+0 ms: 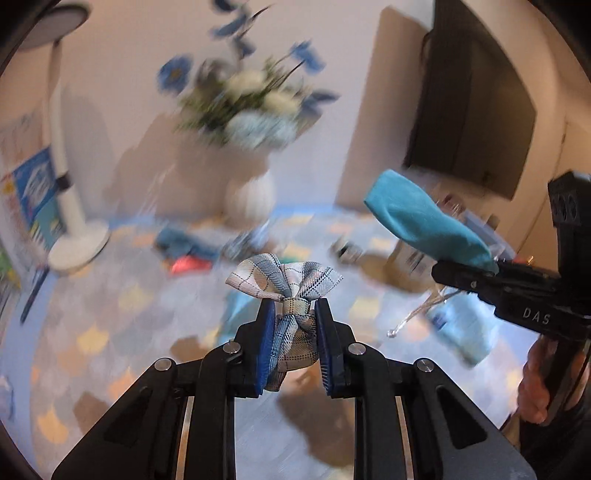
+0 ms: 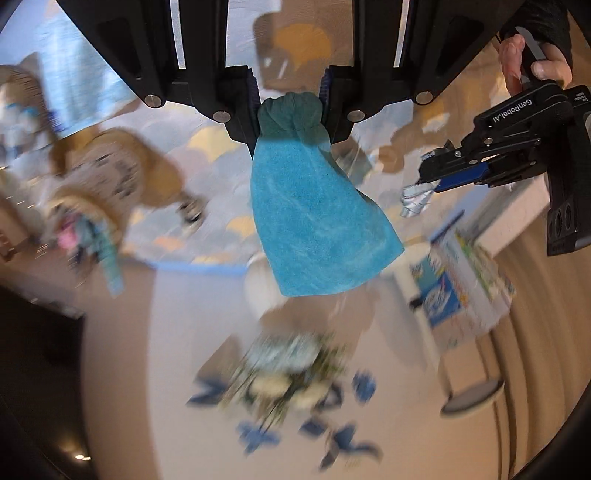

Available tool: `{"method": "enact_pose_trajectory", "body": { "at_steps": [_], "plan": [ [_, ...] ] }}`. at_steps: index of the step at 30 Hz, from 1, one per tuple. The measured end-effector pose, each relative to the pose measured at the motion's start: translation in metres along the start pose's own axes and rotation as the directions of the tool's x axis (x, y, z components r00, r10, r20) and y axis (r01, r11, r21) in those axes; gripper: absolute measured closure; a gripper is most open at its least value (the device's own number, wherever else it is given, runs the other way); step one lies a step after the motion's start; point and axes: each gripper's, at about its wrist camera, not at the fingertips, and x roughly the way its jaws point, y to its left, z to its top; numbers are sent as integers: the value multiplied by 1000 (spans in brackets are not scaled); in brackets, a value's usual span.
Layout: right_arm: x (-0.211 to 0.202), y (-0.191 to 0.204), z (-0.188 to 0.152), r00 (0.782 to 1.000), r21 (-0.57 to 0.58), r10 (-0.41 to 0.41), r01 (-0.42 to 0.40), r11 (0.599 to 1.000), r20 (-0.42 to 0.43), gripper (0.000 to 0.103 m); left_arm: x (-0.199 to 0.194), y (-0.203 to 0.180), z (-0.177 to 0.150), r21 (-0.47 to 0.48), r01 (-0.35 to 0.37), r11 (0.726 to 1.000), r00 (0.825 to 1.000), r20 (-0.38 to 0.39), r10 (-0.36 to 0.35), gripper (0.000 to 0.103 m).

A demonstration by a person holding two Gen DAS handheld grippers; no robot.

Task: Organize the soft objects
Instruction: 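Carry the plaid bow with the left gripper while the right gripper carries the teal bag, then open both grippers over the glass bowl to release the bow and bag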

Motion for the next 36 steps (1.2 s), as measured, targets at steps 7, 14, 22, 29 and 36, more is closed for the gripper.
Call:
{"method": "enact_pose_trajectory", "body": {
  "at_steps": [7, 14, 22, 29, 36],
  "plan": [
    [-67, -89, 26, 981, 201, -157, 132, 971, 114, 79, 30, -97, 71, 103, 169, 980, 982, 63, -176, 84],
    [-105, -206, 28, 901, 402, -428, 366, 839, 72, 78, 82, -210, 112, 187, 331, 925, 941, 11, -339, 84],
    [-88, -305, 3, 878, 537, -470, 441, 719, -92, 77, 170, -295, 114, 232, 420, 877, 907, -150, -394, 75],
    [-66, -341, -32, 935, 614, -306, 348, 708, -177, 46, 207, -291, 93, 121, 452, 884, 872, -268, -409, 64],
    [-102, -319, -30, 945, 618, -309, 307, 724, -107, 45, 164, -264, 88, 113, 414, 903, 901, -187, -390, 16]
  ]
}}
